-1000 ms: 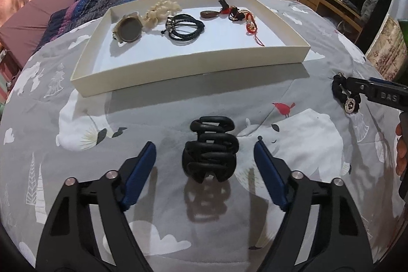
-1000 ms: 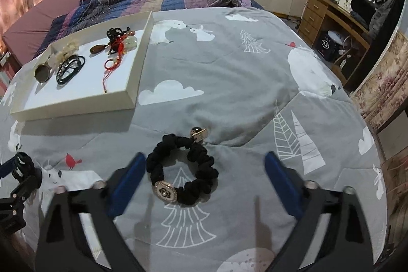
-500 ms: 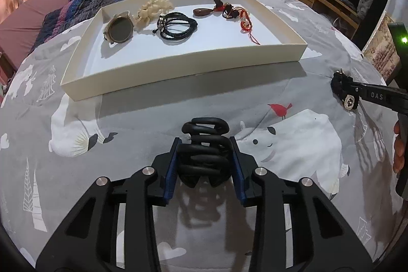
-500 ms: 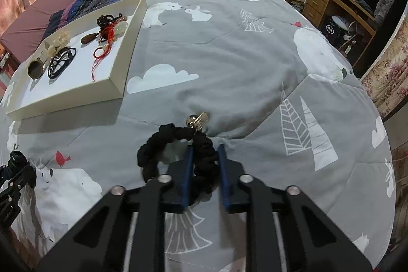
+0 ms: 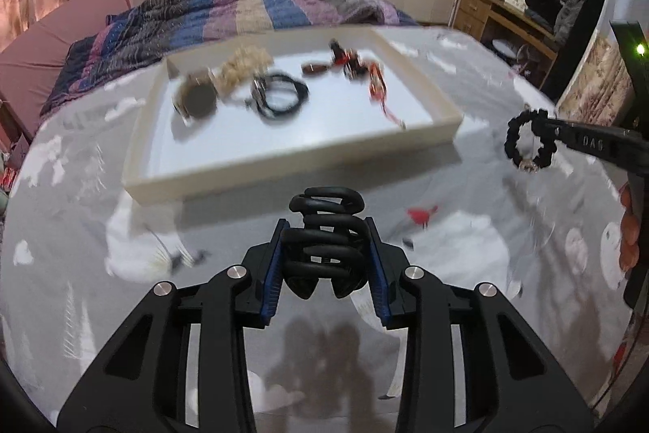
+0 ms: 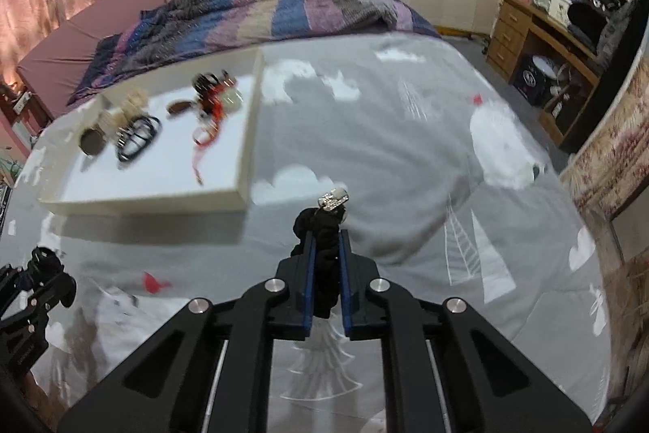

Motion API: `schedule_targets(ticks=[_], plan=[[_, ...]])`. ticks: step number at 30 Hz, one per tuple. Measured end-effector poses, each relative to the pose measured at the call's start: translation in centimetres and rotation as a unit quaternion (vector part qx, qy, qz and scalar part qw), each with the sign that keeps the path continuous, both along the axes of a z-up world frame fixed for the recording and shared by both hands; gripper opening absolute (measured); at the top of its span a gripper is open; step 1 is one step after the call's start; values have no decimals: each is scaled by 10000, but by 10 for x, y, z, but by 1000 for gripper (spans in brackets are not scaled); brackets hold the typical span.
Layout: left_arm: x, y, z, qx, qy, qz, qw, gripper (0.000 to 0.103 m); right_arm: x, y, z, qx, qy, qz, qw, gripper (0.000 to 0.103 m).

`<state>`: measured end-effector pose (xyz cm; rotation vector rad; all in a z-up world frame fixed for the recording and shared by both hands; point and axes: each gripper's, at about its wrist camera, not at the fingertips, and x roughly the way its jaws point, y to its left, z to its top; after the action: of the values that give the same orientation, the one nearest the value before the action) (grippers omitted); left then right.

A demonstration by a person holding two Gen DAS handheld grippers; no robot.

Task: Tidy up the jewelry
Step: 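Carry the claw clip and black scrunchie over the white tray and lower them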

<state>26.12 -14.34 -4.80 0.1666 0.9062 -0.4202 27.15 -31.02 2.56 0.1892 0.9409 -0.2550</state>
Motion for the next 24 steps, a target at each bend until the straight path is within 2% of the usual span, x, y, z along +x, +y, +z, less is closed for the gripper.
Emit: schedule_targets(ticks=[7,10,15,24], plan=[[44,26,50,-235,-231,297,9990,35,31,32,37,-104,-230,345,9991,10],[70,37,57,-302,-190,351,9987,35,50,45,47,-54,-296,454,9985,10],[110,46,44,-340,16,443,9984,35,81,71,51,-22,-295,714,9970,10],[138,34,-4,5,362,391,9986,35,128,97,9,32,149,835,9964,10]])
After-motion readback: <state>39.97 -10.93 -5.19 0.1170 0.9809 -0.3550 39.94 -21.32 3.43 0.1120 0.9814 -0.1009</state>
